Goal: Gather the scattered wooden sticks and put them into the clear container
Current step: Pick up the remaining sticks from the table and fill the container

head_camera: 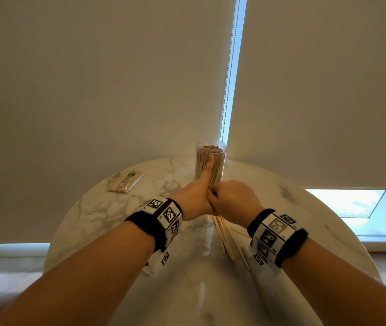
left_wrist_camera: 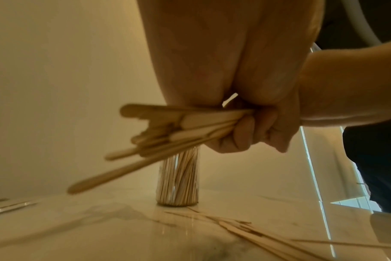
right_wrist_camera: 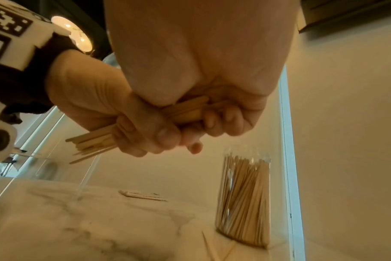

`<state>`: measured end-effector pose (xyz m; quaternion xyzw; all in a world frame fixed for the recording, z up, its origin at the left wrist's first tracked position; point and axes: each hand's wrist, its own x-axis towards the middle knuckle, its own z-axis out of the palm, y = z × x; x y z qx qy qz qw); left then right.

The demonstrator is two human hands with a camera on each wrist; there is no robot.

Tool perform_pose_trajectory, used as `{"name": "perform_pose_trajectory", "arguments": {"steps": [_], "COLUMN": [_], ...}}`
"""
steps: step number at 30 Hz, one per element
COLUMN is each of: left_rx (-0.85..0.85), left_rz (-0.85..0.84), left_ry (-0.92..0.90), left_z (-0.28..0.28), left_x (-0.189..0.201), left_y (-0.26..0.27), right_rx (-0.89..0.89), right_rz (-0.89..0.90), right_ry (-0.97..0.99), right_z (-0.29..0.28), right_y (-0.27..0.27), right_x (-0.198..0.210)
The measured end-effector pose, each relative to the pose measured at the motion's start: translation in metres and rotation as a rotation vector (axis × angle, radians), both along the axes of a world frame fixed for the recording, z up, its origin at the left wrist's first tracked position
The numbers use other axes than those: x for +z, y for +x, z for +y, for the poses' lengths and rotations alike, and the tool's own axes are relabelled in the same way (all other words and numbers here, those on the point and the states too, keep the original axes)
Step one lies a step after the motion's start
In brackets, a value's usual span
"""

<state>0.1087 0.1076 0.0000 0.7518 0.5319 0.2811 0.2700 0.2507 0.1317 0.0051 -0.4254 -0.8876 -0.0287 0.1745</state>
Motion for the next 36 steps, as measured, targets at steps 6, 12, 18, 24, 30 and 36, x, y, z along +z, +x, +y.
{"name": "perform_pose_trajectory", "arguments": {"steps": [6, 12, 18, 24, 30, 36], "left_rx": [-0.004, 0.106, 0.581, 0.421, 0.408, 0.351], "left_rz": [0.106, 0.089, -0.635, -1.039, -0.943, -0.675], "left_ry": [-0.009, 0.062, -0.001, -0.162, -0.125, -0.049], "left_z": [-0.003, -0.003, 0.021, 0.040, 0.068, 0.078], "left_x": [0.013, 0.022, 0.020, 0.024, 0.023, -0.001], "left_y": [0.003, -0.018, -0.047, -0.011, -0.014, -0.019], "right_rx": [-0.041, -0.229, -0.327, -0.304, -0.285, -0.311], "right_rz": [-0.021, 0.127, 0.341, 0.261, 0.307, 0.315], "right_ry": [0.128, -0.007, -0.139, -0.088, -0.141, -0.118], "right_z": [-0.001, 0.011, 0.028, 0.041, 0.058, 0.068], "right_y": [0.008, 0.027, 0.040, 0.001, -0.002, 0.003], "right_x": [-0.004, -0.003, -0.001, 0.011, 0.019, 0.012]}}
